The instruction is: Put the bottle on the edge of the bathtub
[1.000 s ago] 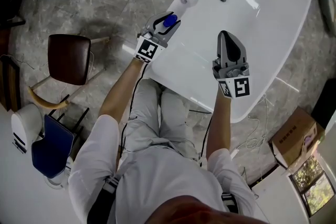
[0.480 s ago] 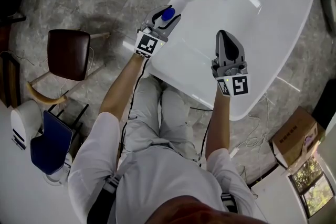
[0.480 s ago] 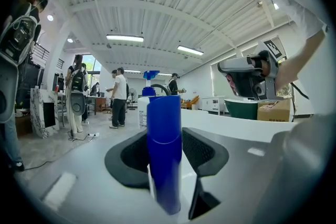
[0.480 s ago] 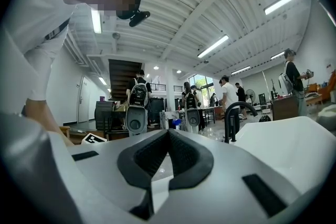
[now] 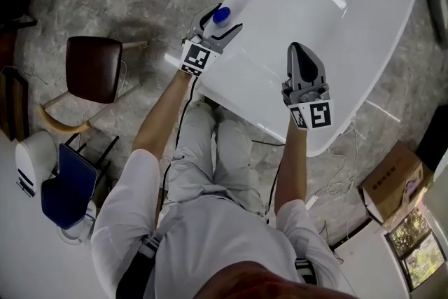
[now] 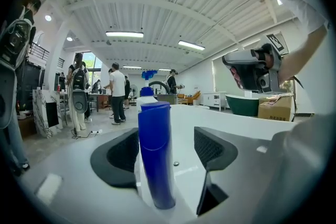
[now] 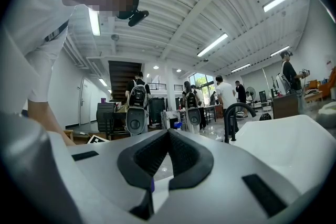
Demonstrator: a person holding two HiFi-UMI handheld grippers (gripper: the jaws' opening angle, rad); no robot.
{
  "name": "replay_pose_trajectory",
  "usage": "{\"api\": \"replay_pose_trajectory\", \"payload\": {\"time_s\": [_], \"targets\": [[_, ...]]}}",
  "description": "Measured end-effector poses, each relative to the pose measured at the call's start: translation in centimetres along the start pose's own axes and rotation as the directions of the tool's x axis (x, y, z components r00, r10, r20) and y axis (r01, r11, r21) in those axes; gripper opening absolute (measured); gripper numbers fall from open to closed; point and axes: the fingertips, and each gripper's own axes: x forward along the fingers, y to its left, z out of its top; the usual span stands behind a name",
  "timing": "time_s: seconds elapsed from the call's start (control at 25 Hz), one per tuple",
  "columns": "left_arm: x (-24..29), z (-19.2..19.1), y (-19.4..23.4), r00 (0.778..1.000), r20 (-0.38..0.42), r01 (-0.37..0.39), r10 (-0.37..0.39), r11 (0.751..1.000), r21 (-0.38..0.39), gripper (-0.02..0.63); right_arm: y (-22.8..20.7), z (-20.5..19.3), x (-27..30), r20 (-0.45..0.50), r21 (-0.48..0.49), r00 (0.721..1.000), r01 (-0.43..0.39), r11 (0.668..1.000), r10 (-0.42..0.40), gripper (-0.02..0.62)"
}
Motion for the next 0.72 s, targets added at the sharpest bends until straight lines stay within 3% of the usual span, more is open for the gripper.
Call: {"api": "replay_pose_trajectory", "payload": {"time_s": [0.2,0.4,0.52,0.72], "targets": [[-0.5,1.6,0.7,1.0,0.003,-0.017,0.018,1.0,-0.015,0.397,0.2,1.6,-0.4,-0.008,-0.003,1.0,0.001,1.0,-0.001,0.002],[-1.6,4.6,0.8,1.0,0.006,-0.022,0.022,1.0,-0.008,0.4,1.1,4.4,-1.2,-0.018,-0.042,1.0,0.015,0.999,-0.016,0.0],[-2.2,6.8,0.6,1.0,0.011,-0.024,0.024,1.0,-0.001,0.374,1.4,6.8,-1.6,-0.016,-0.07,1.0,0.024,0.997,-0.026,0.0],[-3.8,11.8,0.1,0.999,0.033,-0.044,0.043,0.999,0.019,0.241,2.3,11.6,-2.6,0.001,-0.097,1.0,0.022,0.995,-0.022,0.0]]}}
